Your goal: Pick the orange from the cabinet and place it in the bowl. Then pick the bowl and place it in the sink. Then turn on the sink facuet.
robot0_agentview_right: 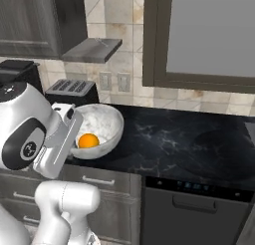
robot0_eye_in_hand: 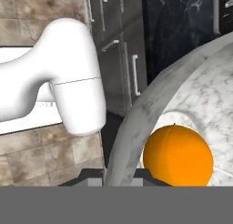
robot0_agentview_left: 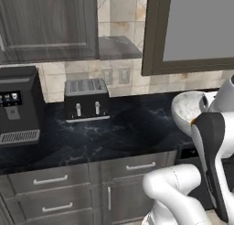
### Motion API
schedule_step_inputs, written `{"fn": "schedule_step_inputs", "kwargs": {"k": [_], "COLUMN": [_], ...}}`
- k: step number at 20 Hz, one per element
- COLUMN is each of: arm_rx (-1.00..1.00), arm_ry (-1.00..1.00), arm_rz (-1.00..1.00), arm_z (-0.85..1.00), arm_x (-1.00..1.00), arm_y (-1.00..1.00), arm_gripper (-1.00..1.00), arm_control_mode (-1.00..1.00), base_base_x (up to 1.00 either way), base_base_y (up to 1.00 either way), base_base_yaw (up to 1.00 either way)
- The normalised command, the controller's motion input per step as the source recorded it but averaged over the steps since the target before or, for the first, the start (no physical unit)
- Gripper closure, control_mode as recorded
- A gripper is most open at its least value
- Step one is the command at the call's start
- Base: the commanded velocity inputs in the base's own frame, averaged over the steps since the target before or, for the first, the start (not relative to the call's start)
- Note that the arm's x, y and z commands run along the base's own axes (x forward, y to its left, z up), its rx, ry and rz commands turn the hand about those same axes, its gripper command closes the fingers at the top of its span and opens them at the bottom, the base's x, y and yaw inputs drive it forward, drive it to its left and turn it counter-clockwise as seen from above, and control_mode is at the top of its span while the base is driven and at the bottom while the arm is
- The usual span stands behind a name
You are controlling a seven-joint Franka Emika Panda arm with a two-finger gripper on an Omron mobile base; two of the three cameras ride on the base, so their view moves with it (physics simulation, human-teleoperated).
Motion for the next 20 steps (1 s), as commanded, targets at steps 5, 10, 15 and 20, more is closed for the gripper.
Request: {"fn": "schedule_step_inputs", "kwargs": {"k": [5, 10, 15, 20], "arm_rx": [0.00, 0.00, 0.00, 0.00], "arm_ry": [0.00, 0.00, 0.00, 0.00], "arm_rz": [0.00, 0.00, 0.00, 0.00], "arm_z": [0.00, 0.00, 0.00, 0.00], "arm_x": [0.00, 0.00, 0.00, 0.00], "arm_y": [0.00, 0.00, 0.00, 0.00], "arm_gripper": [1.00, 1.00, 1.00, 1.00], "arm_control_mode": [1.00, 1.00, 1.00, 1.00], "base_base_x": [-0.06, 0.00, 0.00, 0.00], "base_base_y": [-0.96, -1.00, -1.00, -1.00], "base_base_yaw": [0.00, 0.00, 0.00, 0.00]}}
